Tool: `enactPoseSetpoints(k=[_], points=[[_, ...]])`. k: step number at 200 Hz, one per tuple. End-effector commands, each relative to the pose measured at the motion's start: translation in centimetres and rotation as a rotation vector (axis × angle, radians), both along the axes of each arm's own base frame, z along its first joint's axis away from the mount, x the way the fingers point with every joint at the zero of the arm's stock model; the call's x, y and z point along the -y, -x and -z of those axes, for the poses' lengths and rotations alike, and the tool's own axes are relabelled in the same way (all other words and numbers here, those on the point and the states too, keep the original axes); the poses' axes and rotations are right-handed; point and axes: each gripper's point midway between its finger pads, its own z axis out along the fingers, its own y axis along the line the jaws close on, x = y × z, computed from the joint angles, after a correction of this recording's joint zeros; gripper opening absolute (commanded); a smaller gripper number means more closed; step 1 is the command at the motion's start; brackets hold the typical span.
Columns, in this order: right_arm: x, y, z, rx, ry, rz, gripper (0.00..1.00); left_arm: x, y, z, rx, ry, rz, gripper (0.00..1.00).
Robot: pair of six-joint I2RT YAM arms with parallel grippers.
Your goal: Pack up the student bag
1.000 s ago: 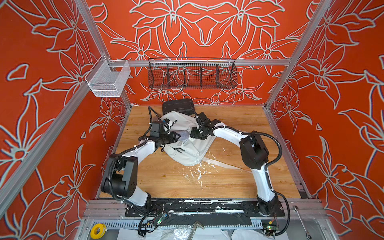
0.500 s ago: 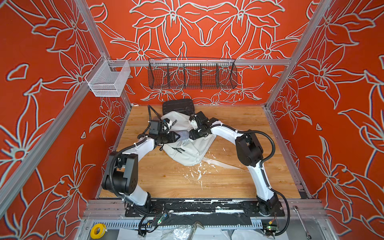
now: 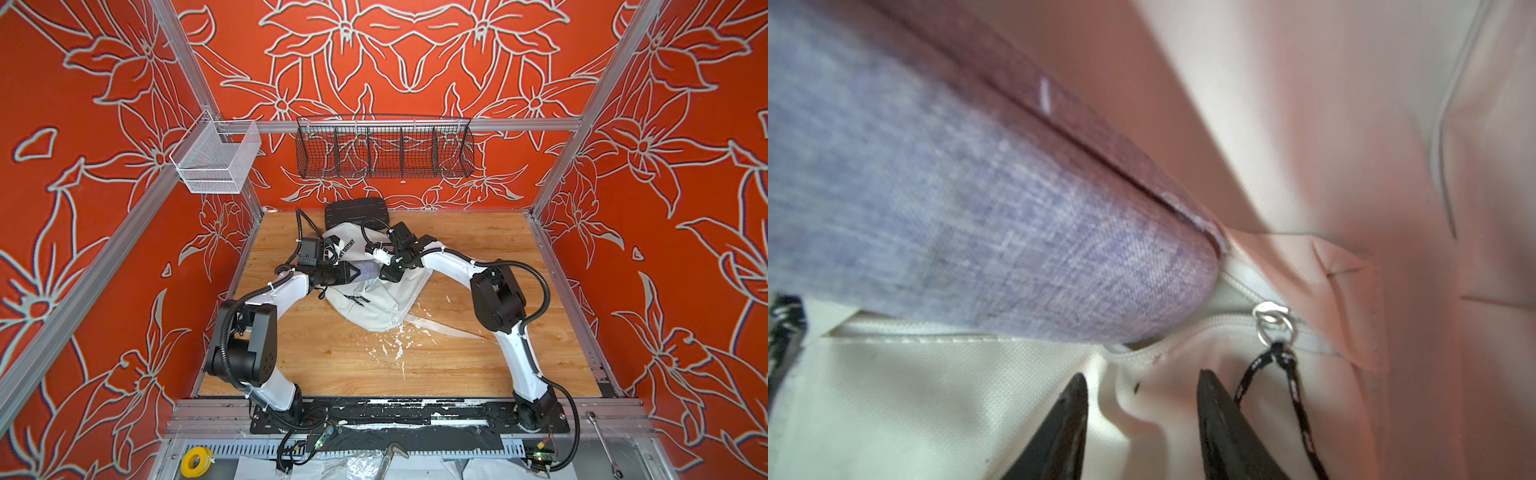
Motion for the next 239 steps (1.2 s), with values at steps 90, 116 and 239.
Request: enactPoseSetpoints(k=[90,116,239], points=[[0.1,0.7,3.8,-0.031,0.067,-0.103,0.32,-1.1,1.2,3.4,-0.137,-0.059,-0.025,0.00],[0.4,0.9,4.6,-0.047,0.103,-0.126,0.12,-1.2,1.2,3.3,-0.137,-0.066,-0.030,0.00],[-0.8,1.5,-7.2,0.219,-0.192,-0.172,0.00,0.6,1.4,2.3,-0.159,0.037,0.045,0.00]])
